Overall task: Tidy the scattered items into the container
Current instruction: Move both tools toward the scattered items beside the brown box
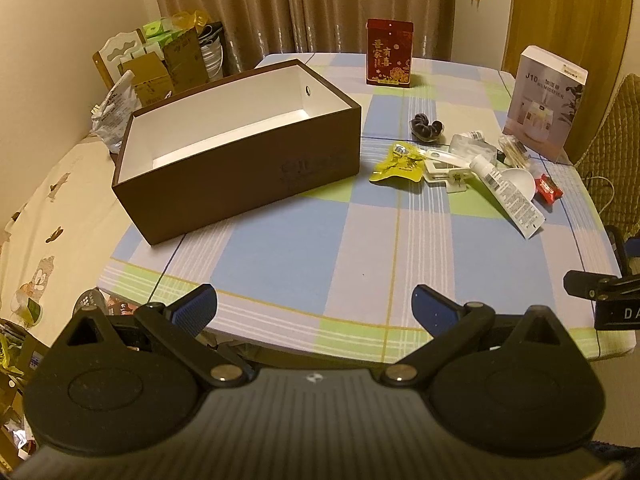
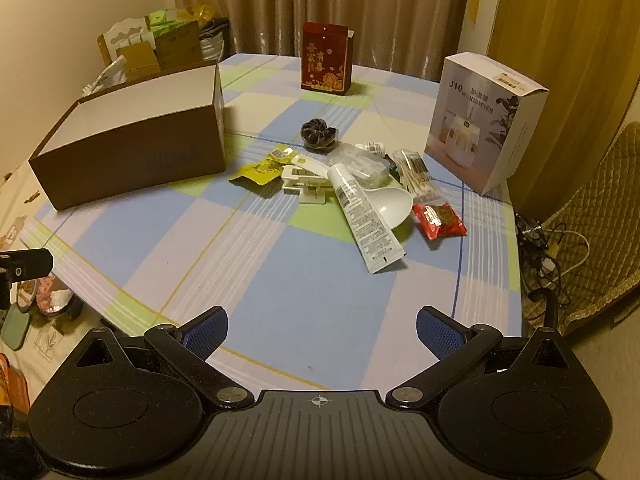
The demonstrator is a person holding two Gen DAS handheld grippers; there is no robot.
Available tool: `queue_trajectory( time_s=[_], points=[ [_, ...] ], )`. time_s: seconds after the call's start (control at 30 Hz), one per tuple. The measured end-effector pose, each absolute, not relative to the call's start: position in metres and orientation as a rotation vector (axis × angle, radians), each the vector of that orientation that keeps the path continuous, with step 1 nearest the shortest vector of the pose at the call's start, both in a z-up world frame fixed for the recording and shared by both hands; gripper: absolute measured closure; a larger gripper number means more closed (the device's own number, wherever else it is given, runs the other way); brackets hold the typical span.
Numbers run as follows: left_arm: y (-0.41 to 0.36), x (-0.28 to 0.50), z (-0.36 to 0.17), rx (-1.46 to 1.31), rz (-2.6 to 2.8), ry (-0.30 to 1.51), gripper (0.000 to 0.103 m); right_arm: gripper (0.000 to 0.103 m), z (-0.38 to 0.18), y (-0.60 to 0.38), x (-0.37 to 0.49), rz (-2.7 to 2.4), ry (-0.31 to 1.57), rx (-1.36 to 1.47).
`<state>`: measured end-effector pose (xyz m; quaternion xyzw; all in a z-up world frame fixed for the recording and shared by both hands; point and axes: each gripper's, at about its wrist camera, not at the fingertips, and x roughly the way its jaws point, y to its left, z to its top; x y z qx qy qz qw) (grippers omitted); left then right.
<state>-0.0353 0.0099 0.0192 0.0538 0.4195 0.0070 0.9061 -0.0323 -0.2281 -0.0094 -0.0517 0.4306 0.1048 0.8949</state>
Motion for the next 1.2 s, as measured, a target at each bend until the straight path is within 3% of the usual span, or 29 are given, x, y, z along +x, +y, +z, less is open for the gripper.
queue_trajectory(
  time_s=[1.2],
  points=[
    [0.032,-0.022,0.015,0.081,-0.008,0.873,0.001,0.0,-0.008,-0.204,-0.017,0.261,0.867,-0.138]
  ],
)
